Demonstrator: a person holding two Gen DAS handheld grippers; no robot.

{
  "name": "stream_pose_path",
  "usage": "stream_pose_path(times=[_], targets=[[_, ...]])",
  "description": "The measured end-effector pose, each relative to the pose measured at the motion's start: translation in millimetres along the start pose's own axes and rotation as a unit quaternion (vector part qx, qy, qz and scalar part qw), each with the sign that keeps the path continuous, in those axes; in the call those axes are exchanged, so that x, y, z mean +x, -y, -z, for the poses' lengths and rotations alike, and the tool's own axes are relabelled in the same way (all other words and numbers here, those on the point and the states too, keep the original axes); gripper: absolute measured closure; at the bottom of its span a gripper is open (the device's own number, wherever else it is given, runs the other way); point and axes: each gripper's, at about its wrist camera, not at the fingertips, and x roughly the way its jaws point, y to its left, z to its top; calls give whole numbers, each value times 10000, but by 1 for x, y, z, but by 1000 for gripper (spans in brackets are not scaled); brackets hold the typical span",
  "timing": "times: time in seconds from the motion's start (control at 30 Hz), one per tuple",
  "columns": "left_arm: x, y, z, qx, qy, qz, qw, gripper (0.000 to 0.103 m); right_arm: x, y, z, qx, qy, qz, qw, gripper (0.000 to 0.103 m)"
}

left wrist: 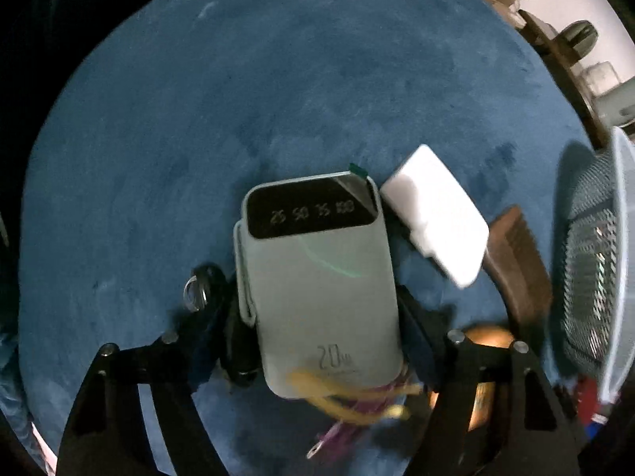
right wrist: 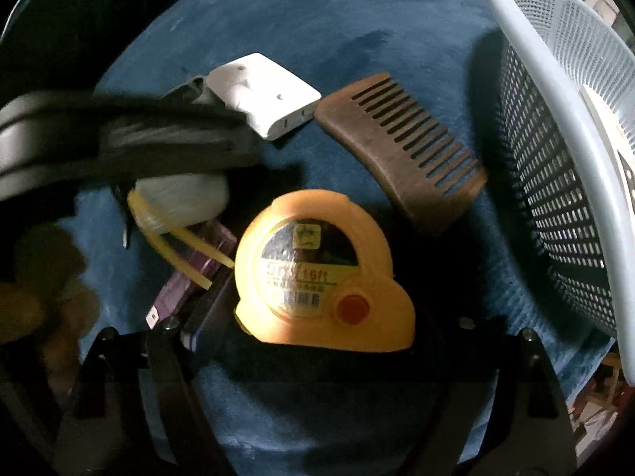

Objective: Organize rigid objects
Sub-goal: 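Close the right tool on the yellow tape measure while the left tool holds the power bank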

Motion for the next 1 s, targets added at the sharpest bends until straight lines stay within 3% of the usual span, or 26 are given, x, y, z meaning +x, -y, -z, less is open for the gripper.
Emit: stream_pose_path(times=[0.13, 0.23, 0.3, 0.43, 0.5, 0.57, 0.63, 0.77, 0.87, 1.0], targets=[[-19, -23, 16, -299, 161, 440, 9985, 25, 0, 11, -2, -52, -15, -104, 9999, 24], [-34, -38, 36, -413, 315, 448, 9976, 26, 0, 26, -6, -94, -2, -111, 9999, 24], [-44, -45, 49, -453, 367, 511, 9970, 50, 0, 27, -4, -124, 9, -70, 9999, 24], [-60, -67, 75, -535, 501, 643, 9952, 53, 1, 15, -4, -144, 19, -38, 9999, 24], [-63, -77, 97, -655, 573, 725, 9936, 44, 5, 11, -4, -159, 25, -41, 9999, 24], [-59, -98, 92, -895, 532, 798, 9914, 32, 4, 9, -1, -158, 40, -60, 9999, 24], [-51, -102, 89, -964, 542, 976, 9891, 27, 4, 11, 4, -162, 48, -70, 9998, 24], [-39, -95, 80, -724, 515, 1080, 9902, 25, 3, 11, 5, -160, 19, -82, 9998, 23], [-24, -78, 67, -447, 440, 866, 9943, 17, 7, 9, 2, -171, -5, -53, 9998, 23], [-4, -70, 63, -455, 260, 801, 9954, 13, 8, 8, 1, -175, -17, -76, 9998, 22]])
